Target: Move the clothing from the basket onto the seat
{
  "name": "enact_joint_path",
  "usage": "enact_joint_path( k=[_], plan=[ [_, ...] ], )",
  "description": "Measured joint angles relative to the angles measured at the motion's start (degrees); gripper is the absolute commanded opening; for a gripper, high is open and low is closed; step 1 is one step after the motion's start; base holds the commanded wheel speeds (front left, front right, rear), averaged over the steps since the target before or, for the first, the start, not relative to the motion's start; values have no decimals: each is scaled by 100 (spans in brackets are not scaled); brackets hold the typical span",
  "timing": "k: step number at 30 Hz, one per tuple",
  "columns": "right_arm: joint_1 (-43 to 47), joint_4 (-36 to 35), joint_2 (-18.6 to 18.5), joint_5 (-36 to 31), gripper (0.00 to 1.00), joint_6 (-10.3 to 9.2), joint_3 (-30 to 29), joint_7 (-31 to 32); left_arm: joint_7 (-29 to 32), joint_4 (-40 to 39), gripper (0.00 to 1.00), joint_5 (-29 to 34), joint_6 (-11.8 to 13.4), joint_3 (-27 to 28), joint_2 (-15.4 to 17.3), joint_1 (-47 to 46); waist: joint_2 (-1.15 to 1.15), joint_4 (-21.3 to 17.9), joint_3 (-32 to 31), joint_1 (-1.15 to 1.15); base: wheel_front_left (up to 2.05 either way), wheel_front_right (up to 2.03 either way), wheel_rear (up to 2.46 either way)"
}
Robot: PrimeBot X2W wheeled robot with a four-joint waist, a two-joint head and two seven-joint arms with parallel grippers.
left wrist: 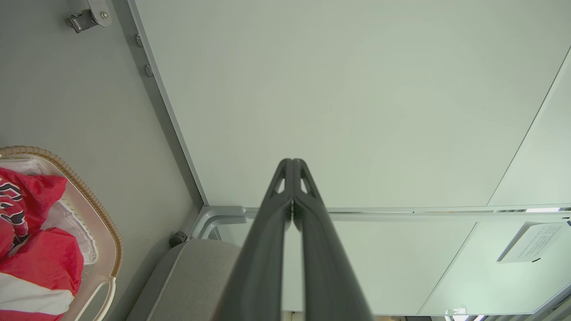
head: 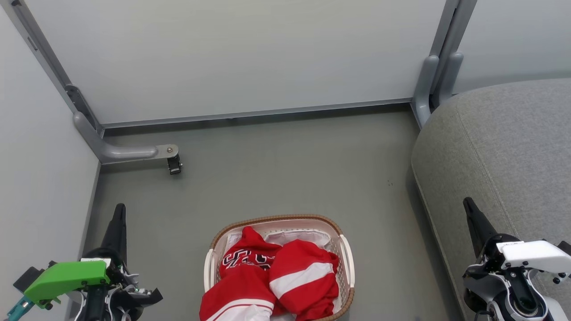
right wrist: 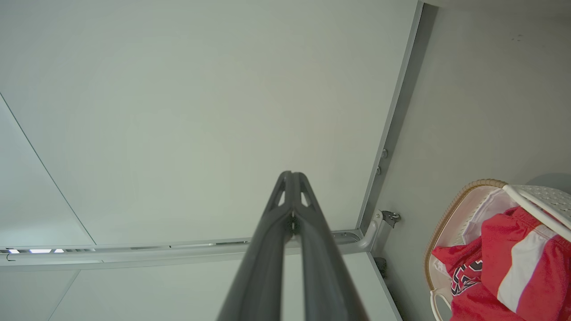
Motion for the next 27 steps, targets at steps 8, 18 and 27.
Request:
enact_joint_path(
  k=[8,18,27],
  plan=[
    [0,0,0,0,0,0,0,0,0,0,0,0,0,0,0,0,0,0,0,0,0,0,0],
    [0,0,0,0,0,0,0,0,1,0,0,0,0,0,0,0,0,0,0,0,0,0,0],
    [0,0,0,0,0,0,0,0,0,0,0,0,0,0,0,0,0,0,0,0,0,0,0]
  ],
)
